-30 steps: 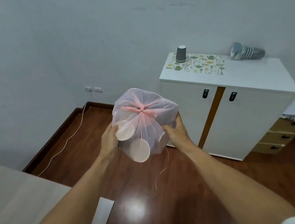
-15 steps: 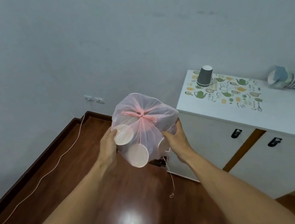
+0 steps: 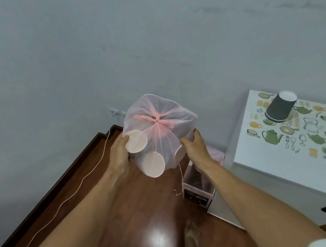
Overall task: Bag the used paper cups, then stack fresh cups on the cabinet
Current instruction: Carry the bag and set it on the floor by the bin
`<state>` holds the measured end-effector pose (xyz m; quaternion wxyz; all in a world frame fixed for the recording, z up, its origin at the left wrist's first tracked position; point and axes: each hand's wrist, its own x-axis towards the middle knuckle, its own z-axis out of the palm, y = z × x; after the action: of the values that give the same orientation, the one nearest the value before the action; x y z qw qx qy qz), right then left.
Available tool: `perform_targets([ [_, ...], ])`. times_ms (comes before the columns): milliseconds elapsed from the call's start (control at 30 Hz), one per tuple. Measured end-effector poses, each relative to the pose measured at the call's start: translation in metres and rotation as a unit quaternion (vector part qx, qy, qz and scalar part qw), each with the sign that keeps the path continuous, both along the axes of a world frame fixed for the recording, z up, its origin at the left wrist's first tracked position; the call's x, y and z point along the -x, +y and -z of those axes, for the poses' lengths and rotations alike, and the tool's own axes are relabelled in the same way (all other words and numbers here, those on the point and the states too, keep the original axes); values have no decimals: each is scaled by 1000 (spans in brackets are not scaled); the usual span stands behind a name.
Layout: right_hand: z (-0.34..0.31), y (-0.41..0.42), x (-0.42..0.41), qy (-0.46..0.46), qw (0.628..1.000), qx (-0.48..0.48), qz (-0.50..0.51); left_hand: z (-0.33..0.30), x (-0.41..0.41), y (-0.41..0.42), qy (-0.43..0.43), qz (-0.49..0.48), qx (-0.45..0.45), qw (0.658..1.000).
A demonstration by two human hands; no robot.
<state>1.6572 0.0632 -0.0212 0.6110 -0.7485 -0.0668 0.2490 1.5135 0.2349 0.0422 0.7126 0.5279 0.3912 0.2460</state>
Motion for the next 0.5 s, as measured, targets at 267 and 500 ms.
perform_targets([
  [267, 34, 67, -90, 60, 997, -49, 18, 40, -106, 71, 7, -23, 36, 999],
  [500, 123, 118, -139, 128, 989, -58, 49, 139, -173, 122, 24, -9, 55, 998],
])
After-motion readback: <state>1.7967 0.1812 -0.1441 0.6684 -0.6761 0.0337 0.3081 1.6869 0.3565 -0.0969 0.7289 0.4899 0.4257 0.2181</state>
